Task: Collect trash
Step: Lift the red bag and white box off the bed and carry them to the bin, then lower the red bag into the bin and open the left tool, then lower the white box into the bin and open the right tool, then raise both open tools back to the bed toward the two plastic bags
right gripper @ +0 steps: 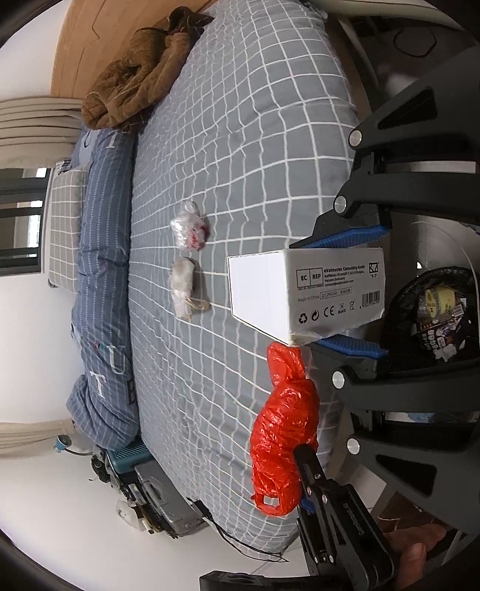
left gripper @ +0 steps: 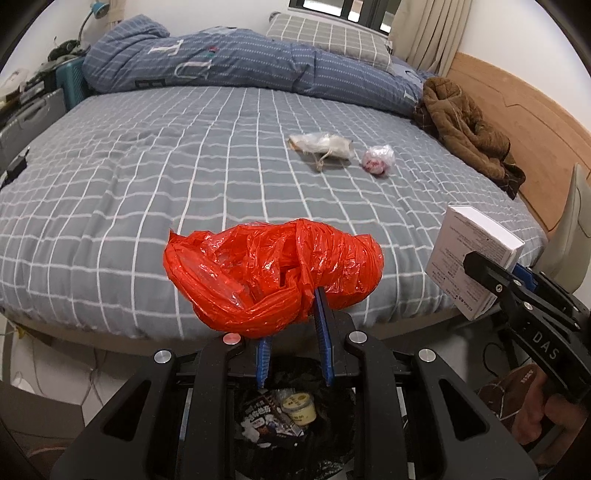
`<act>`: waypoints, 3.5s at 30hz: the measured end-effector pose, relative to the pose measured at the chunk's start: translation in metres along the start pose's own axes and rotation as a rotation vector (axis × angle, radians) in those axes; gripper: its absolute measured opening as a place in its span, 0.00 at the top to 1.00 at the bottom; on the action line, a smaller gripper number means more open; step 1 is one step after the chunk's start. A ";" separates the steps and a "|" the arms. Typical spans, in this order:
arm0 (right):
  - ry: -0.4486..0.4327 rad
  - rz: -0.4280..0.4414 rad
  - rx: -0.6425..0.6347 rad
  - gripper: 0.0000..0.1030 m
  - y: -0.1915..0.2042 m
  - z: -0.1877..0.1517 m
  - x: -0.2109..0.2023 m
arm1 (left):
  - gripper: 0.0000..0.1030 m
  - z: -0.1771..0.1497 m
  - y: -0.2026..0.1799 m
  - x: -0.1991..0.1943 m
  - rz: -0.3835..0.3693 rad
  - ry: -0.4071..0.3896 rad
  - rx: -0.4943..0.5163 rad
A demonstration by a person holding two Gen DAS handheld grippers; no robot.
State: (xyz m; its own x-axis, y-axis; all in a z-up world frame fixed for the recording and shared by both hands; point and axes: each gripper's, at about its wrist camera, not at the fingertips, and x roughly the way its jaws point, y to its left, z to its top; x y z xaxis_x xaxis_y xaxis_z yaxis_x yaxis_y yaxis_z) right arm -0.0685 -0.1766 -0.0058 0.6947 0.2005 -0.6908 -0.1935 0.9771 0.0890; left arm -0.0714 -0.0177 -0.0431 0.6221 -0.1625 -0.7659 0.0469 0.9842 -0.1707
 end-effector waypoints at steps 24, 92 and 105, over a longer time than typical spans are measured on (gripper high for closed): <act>0.186 0.027 0.000 0.62 0.019 -0.073 0.004 | 0.80 -0.102 0.024 -0.001 0.035 0.206 -0.039; 0.346 0.037 -0.091 0.34 0.066 -0.105 0.095 | 0.06 -0.104 0.090 0.056 0.178 0.196 -0.077; 0.186 -0.028 -0.067 0.09 0.043 -0.068 0.064 | 0.06 -0.075 0.070 0.026 0.150 0.083 -0.045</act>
State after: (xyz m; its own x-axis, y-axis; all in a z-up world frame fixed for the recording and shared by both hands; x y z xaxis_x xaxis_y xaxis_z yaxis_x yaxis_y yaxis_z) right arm -0.0797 -0.1266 -0.0945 0.5619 0.1507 -0.8134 -0.2262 0.9738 0.0241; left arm -0.1107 0.0412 -0.1217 0.5524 -0.0212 -0.8333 -0.0781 0.9940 -0.0771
